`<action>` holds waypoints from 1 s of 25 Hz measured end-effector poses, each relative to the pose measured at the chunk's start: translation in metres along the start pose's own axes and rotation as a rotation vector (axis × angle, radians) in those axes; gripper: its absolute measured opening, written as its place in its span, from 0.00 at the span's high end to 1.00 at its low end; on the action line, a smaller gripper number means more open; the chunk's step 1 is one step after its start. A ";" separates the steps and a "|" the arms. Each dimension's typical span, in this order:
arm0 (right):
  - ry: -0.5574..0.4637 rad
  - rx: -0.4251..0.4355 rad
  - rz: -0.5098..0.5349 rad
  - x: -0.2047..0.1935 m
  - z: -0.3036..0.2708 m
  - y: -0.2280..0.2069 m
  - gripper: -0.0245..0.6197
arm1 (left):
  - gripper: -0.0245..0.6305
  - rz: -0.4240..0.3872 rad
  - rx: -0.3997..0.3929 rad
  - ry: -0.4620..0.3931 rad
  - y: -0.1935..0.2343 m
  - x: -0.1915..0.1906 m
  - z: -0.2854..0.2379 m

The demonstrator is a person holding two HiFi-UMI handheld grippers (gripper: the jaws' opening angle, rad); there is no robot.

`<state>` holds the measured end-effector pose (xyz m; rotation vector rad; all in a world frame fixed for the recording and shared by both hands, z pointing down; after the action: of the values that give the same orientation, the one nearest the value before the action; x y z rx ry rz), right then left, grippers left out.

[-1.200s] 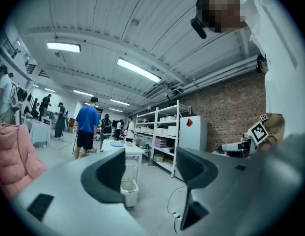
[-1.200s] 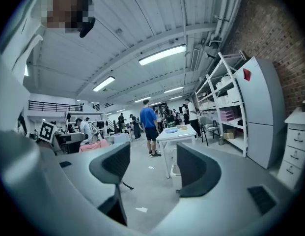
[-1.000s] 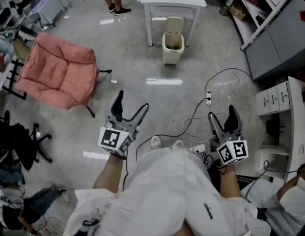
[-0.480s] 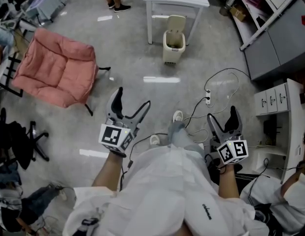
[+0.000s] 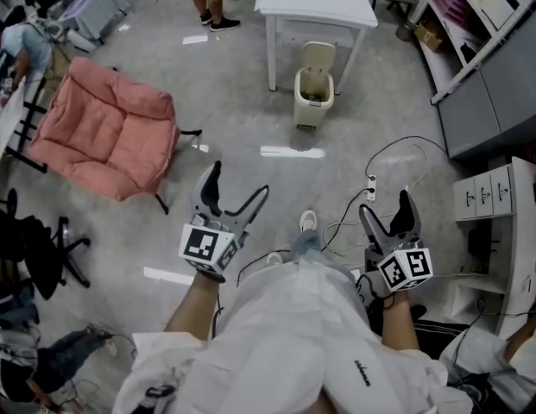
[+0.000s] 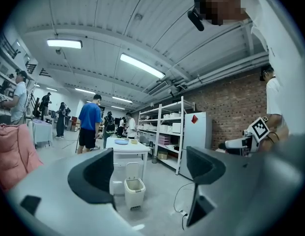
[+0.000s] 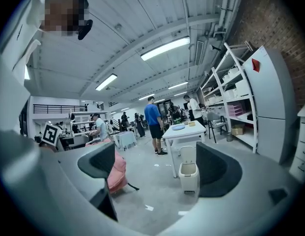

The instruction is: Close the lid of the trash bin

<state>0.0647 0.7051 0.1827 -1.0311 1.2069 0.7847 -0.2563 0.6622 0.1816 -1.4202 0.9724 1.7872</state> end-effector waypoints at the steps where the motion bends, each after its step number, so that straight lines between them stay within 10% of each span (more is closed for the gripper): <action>1: 0.002 0.004 -0.001 0.001 -0.007 -0.005 0.18 | 0.29 -0.004 0.002 -0.002 0.001 0.001 -0.009; 25: 0.034 0.157 -0.065 0.022 -0.169 -0.170 0.18 | 0.29 -0.026 0.074 0.033 0.000 -0.025 -0.226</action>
<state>0.1634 0.4852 0.1908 -0.9525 1.2372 0.6137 -0.1388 0.4683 0.1742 -1.4138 1.0221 1.6972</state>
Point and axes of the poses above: the fingertips, and each gripper's own axes: z backward along the fingers, y to its left, x out of its top, the point moved 3 cm from there along z, backward along the fingers, and after that the axes turned 10 degrees about -y, right-handed, at the moved point
